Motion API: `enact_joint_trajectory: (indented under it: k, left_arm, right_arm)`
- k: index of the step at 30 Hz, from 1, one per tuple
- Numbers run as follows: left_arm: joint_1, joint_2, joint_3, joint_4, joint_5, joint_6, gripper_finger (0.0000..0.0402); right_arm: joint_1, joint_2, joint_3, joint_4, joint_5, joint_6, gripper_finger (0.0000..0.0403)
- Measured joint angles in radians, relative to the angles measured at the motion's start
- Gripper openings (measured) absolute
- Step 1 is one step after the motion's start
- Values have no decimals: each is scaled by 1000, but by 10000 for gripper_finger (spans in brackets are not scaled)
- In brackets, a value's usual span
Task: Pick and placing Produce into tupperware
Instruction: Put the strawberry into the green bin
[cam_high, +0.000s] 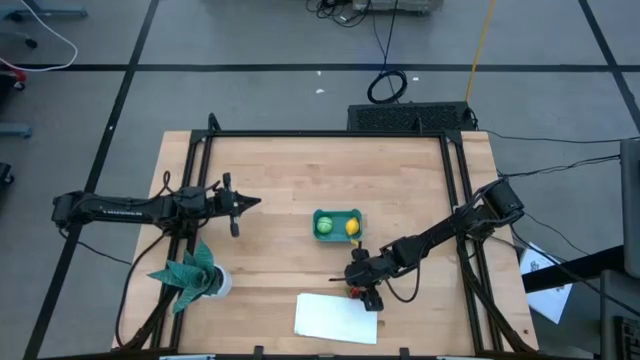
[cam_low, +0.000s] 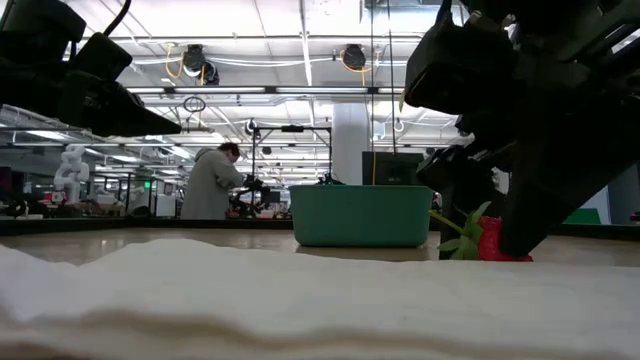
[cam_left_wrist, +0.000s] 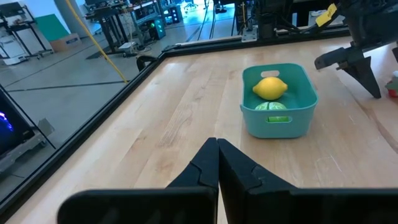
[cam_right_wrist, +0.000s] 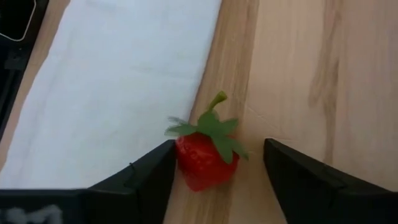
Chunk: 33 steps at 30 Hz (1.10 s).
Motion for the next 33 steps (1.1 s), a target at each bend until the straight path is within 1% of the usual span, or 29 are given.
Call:
enact_joint_trajectory:
  k: [4,8,13,17,22,28,33]
  left_arm:
    - [0,0,0,0,0,0,1]
    - [0,0,0,0,0,0,1]
    - [0,0,0,0,0,0,1]
    - [0,0,0,0,0,0,1]
    - [0,0,0,0,0,0,1]
    - [0,0,0,0,0,0,1]
    - [0,0,0,0,0,0,1]
  right_arm:
    - [0,-2,-1,1,-6,0,199]
    - [0,-2,2,3,-37,-1,168]
    - [-2,-2,21,-2,-69,-8,142]
    - [-3,-2,45,-26,-67,-24,137]
    - [-6,-3,73,-83,-66,-35,141]
    - [-24,-4,121,-188,-63,-50,141]
    - [-37,-14,151,-236,-62,-61,140]
